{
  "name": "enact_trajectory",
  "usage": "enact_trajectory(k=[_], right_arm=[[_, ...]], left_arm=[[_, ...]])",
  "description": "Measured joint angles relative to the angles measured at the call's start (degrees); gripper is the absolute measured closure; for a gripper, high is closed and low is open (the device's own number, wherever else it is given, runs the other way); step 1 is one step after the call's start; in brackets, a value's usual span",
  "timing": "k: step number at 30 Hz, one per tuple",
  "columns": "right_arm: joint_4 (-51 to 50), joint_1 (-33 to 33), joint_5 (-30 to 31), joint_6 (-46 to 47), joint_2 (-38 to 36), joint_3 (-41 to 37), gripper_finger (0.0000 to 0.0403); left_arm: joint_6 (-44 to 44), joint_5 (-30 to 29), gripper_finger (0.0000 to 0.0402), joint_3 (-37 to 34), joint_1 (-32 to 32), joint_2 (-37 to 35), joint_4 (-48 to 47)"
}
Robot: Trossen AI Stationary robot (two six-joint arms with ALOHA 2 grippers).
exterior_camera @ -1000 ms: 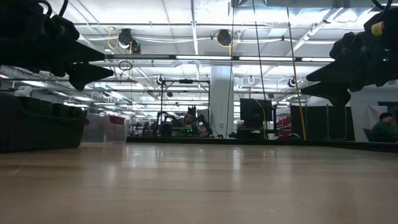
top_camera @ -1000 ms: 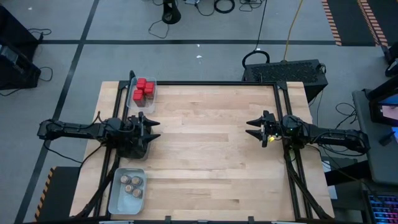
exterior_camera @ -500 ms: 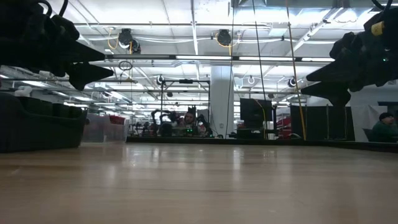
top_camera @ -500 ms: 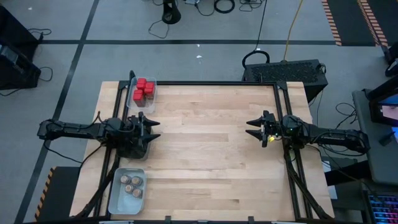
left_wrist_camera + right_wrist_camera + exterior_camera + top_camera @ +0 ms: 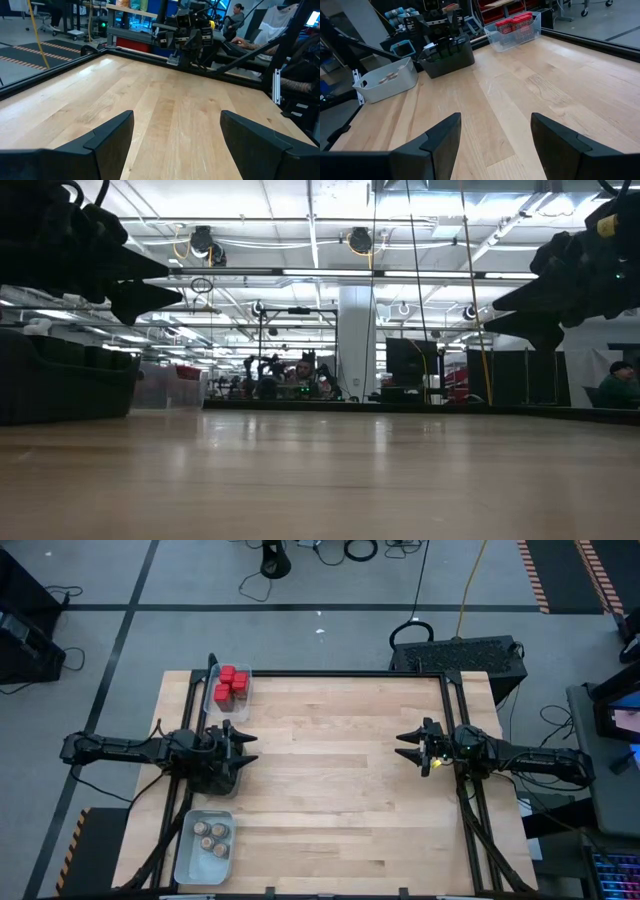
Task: Sort spices by type
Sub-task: Return to Home Position
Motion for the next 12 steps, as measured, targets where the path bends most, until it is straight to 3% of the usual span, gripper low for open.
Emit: enact_trajectory(k=[12], right_arm=[[0.0,-0.02,-0.02,-0.02,0.0,0.0,0.0181]], left_arm=[[0.0,0.0,0.01,-0.01,-0.01,0.0,0.0]])
